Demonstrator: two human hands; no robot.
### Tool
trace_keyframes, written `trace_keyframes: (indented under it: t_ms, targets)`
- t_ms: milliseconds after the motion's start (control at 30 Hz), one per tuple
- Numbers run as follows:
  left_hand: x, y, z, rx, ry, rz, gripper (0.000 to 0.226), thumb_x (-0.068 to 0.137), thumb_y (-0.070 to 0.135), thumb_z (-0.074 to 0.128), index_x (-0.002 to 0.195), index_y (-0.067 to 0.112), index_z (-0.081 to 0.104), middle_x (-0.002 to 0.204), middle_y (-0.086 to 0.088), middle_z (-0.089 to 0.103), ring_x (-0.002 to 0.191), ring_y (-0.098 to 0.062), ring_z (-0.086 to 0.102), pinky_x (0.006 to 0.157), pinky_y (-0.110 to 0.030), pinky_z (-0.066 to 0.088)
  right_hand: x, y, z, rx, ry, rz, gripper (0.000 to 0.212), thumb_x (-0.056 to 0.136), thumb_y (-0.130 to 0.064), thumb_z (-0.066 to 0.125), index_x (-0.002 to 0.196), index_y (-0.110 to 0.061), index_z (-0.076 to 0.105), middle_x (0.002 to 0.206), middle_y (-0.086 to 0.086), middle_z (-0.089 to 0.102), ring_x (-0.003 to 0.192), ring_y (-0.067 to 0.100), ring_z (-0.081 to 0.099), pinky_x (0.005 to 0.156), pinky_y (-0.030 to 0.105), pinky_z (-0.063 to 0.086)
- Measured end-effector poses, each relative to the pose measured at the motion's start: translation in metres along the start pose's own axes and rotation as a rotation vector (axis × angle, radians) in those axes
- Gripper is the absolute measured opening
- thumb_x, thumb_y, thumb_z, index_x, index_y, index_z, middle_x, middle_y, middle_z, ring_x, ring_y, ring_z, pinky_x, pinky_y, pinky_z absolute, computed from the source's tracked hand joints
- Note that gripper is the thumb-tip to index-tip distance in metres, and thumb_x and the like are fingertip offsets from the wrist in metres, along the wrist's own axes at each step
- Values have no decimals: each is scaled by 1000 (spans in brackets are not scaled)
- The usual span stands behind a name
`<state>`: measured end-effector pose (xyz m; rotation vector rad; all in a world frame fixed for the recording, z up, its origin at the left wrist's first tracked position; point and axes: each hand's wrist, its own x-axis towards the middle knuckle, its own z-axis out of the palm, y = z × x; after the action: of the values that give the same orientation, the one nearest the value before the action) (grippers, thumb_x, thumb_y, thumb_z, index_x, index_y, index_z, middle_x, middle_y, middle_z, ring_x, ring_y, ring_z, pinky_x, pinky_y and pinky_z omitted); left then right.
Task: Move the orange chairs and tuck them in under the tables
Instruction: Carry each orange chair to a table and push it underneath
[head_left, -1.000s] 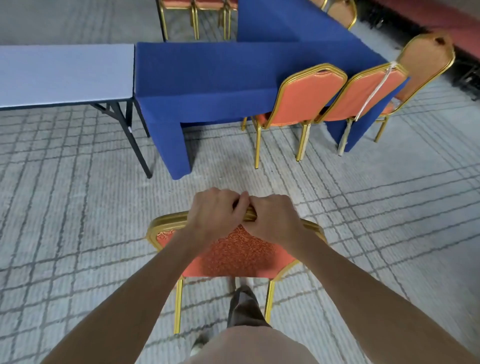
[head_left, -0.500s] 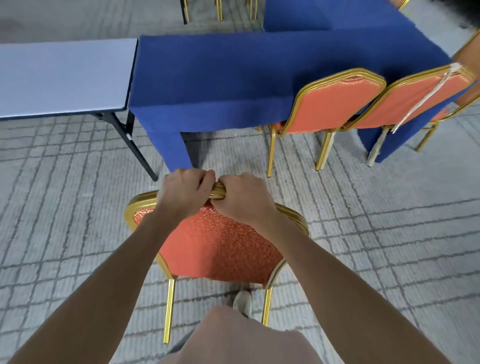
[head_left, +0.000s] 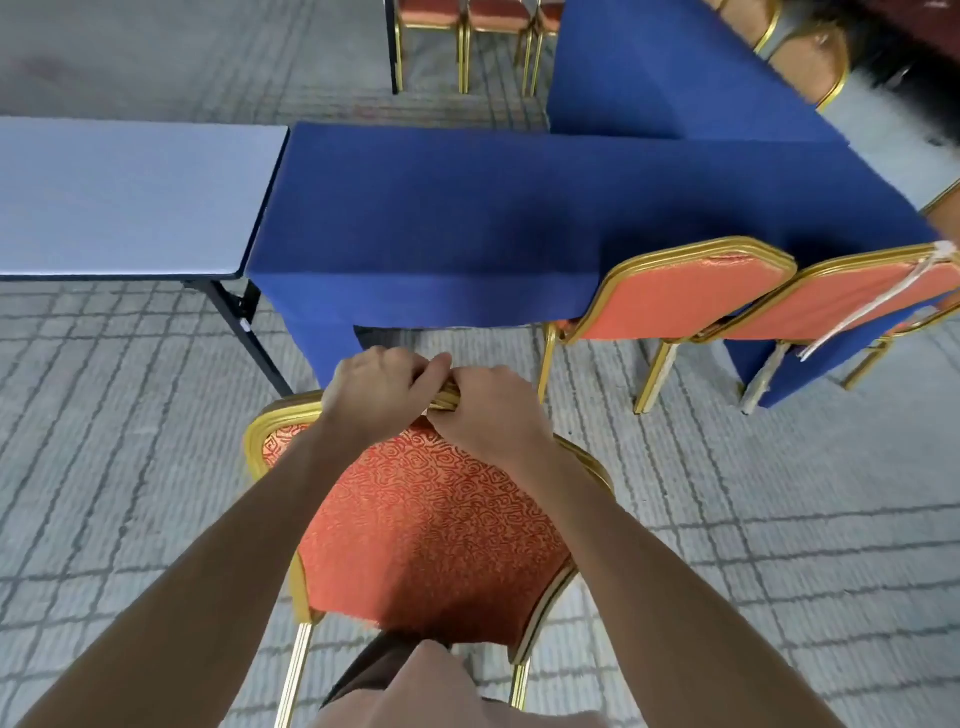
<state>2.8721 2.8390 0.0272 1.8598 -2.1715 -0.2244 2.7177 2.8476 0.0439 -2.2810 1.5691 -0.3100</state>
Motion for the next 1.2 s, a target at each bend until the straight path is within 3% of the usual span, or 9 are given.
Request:
trace_keyframes:
  t_ms: [133,233,367,533,767,833,933,1100,1200]
  targets:
    - [54,-1,8,15,14,-31,59,97,55,26,82,19,69,69,-1,57,70,-22,50,59,-32,33,48,22,-10,-39,-27,29,31,90,-49,54,91,-20,65,78,0,67,74,23,63,64,34,49]
    - [86,-4,9,176,58,165,79,88,49,-3,101,20,69,74,-3,55,64,-25,45,45,-28,23,81,31,-18,-94,-91,43,35,92,-49,55,100,-17,67,91,5,70,86,26,64,70,36,47]
    - [123,-11,0,175,-2,170,93,78,49,-16,109,20,66,77,0,57,62,-18,33,46,-31,10,120,39,-41,-137,-101,-43,31,93,-45,54,103,-18,67,97,4,72,92,28,65,74,35,44]
    - [152,-6,-9,20,84,61,66,93,57,15,72,15,61,65,-2,60,64,-25,49,51,-33,21,148,48,-59,-258,0,-123,36,92,-49,52,100,-18,66,96,4,72,94,31,64,70,35,38]
    - [152,30,11,-37,204,63,58,92,51,31,47,17,43,40,3,41,43,-21,39,43,-24,12,133,93,-47,-228,176,-141,22,77,-42,64,70,-21,60,57,-3,63,55,26,64,50,28,41]
    - [150,40,23,-42,203,46,55,92,49,35,46,19,35,38,5,32,40,-21,37,44,-24,11,127,103,-48,-213,142,-128,21,81,-41,59,77,-21,63,70,-2,70,69,26,68,59,31,47]
    - [150,48,39,-8,230,46,58,94,47,35,50,14,53,41,1,44,40,-26,43,44,-25,13,124,119,-51,-180,24,-122,23,89,-41,52,93,-21,64,91,1,73,88,27,67,73,33,47]
    - [152,58,76,109,73,93,41,95,36,33,78,22,68,52,1,57,38,-29,47,40,-23,30,137,149,-43,-172,-195,-119,25,86,-40,53,100,-25,66,95,1,71,96,27,65,78,34,49]
    - [137,50,102,144,18,151,37,91,28,35,89,19,71,51,-4,56,35,-27,47,37,-24,35,133,166,-18,-256,-286,-320,36,87,-46,53,104,-17,68,96,7,73,94,31,68,78,36,50]
